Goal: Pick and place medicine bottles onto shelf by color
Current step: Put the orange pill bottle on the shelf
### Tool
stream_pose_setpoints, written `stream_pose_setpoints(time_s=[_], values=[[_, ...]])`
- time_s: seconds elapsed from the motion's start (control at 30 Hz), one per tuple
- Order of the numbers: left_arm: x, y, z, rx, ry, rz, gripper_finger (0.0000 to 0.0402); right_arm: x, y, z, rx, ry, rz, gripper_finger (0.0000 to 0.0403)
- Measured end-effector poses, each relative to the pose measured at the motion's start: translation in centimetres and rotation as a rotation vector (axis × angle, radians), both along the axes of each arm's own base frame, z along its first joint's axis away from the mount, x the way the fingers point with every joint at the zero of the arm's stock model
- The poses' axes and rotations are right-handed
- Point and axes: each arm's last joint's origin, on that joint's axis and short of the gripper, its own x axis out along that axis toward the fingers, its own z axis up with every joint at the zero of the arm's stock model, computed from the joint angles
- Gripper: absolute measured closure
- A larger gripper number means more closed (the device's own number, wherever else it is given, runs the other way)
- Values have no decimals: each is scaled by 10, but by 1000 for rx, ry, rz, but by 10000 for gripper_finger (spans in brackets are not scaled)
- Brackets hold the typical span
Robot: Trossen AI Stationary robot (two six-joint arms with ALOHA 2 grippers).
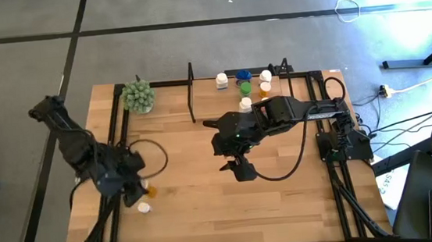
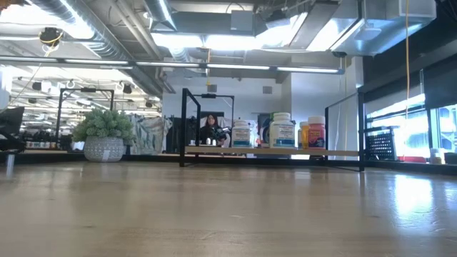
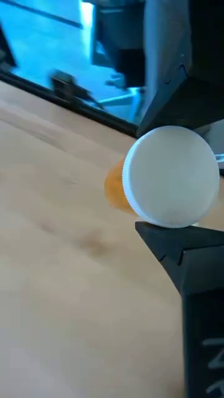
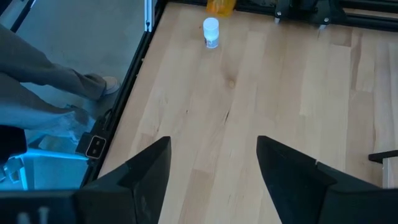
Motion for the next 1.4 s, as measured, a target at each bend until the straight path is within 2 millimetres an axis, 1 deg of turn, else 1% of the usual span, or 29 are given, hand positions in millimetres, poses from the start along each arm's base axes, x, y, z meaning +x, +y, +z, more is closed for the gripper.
stream_pose_setpoints(time_s=[0.13,0.23,0.37,0.5,0.6,0.67,0.83,0.97,1.13,1.23,1.4], values=[[11,20,22,84,-78,17,206,-2,0,0,-13,10,12,164],[18,37,40,150,-137,27,206,-8,-2,5,-17,5,15,164],[29,58,70,263,-215,29,206,-21,-9,19,-31,-31,25,164],[39,79,98,396,-222,44,206,-38,-20,37,-33,-89,9,164],[51,95,114,484,-203,58,206,-49,-29,49,-24,-123,-17,164],[62,105,123,525,-187,64,206,-55,-35,53,-16,-122,-40,164],[92,136,140,533,-194,23,206,-75,-44,65,-24,-131,-82,164],[119,160,143,543,-189,-21,205,-81,-46,70,-57,-155,-100,164],[151,191,137,599,-155,-44,205,-92,-52,80,-53,-201,-129,164],[170,209,128,629,-122,-56,205,-92,-53,81,-72,-216,-153,164],[194,239,101,675,-31,-117,205,-92,-54,85,-75,-246,-202,164]])
